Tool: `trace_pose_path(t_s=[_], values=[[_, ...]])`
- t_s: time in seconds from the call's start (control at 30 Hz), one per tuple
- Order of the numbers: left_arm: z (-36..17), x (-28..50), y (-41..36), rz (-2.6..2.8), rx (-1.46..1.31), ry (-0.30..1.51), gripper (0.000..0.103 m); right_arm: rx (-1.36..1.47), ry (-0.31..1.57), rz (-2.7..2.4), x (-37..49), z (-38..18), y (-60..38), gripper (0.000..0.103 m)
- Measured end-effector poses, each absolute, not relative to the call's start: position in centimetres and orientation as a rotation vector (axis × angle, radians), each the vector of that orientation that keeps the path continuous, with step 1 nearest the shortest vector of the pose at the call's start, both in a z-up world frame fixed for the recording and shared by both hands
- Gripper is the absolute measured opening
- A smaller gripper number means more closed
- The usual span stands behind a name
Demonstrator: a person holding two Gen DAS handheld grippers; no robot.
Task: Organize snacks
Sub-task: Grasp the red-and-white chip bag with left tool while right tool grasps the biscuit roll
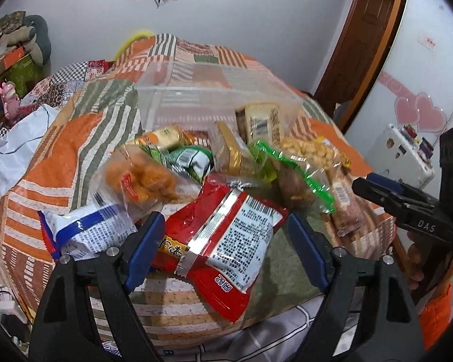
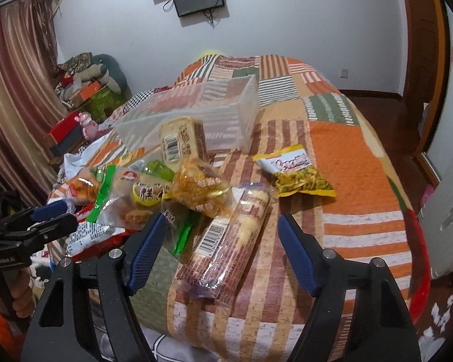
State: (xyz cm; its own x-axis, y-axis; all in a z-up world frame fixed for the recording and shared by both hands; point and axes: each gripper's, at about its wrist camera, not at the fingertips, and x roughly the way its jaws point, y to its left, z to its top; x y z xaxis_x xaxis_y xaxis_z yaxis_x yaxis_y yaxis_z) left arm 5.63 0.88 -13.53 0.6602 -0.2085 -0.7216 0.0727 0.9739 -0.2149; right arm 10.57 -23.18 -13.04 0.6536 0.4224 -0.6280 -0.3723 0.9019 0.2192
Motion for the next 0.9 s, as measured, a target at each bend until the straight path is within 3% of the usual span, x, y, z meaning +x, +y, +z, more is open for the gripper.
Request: trace_pose_path(t_s=[0.37,0.63,0.73,0.83,0.9], values=[[-16.4,6.8,-0.2,-0.197,-0.144,0.915,0.090,0.089,0.830,0.443,12.1,-15.3,-22.8,0.059],[-17.8,7.4,-0.7,-0.178,-0.144,0.914,0.090,0.055,0.839,0.433,12.2,-15.6,-21.9,0.059],[-17.8,7.3,-0.4,-0.177,-0.152,0.899,0.082,0.033,0.833,0.423,12.2,-15.6,-21.6,0.057],[-17.5,7.4,0.2,-0.189,-0.183,0.894,0.072,0.023,0.824,0.410,12.1,-15.4,-21.6,0.045],[-17.3,7.4,0.5,-0.189,-0.189,0.891,0.067,0.026,0.823,0.406,12.0,-15.3,-22.0,0.043]])
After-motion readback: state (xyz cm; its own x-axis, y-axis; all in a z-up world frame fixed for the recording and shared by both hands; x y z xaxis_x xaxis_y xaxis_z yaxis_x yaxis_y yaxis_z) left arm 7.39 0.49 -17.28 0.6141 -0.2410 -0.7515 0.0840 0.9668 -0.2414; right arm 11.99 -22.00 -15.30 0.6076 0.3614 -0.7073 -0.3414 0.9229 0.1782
